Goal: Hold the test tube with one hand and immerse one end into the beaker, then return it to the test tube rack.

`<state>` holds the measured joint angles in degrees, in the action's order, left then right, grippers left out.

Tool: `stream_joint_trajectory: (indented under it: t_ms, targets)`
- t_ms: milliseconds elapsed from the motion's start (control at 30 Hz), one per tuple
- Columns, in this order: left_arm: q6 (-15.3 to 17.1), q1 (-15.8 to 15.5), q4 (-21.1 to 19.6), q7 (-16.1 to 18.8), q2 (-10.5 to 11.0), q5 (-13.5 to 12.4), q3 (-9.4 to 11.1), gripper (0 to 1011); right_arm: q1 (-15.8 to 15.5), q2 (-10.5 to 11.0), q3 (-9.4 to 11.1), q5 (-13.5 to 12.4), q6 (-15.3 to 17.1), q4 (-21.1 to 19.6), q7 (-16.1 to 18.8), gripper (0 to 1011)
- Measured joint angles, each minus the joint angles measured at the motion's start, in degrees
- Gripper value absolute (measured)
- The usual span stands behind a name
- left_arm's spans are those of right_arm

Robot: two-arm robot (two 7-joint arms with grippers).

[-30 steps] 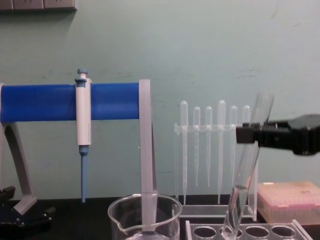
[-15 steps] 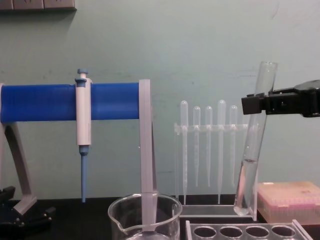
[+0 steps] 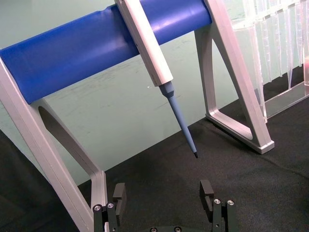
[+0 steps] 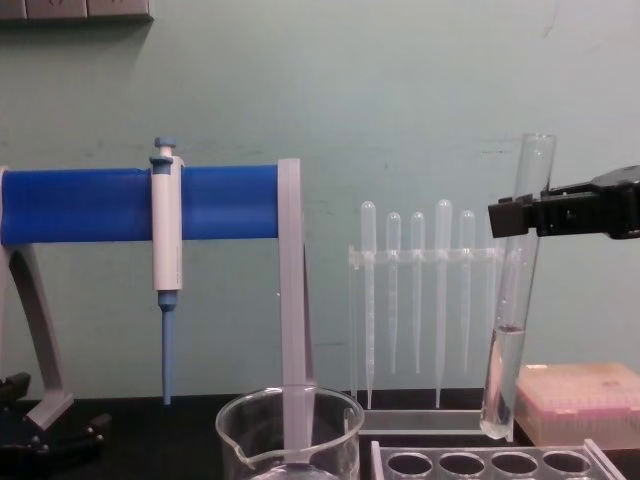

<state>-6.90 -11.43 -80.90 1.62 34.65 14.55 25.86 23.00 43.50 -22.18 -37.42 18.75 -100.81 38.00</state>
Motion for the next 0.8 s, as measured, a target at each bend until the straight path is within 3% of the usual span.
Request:
stream_joint_trajectory:
  t_ms: [533, 800]
  targets:
    - [0.0, 0.0, 0.0, 0.0, 0.0, 0.0, 0.0, 1000, 2.4, 1.4, -2.7, -0.2, 0.5, 0.0, -2.0, 225]
    - [0.0, 0.0, 0.0, 0.0, 0.0, 0.0, 0.0, 1000, 2.7, 1.5, -3.1, -0.2, 0.6, -0.1, -2.5, 225]
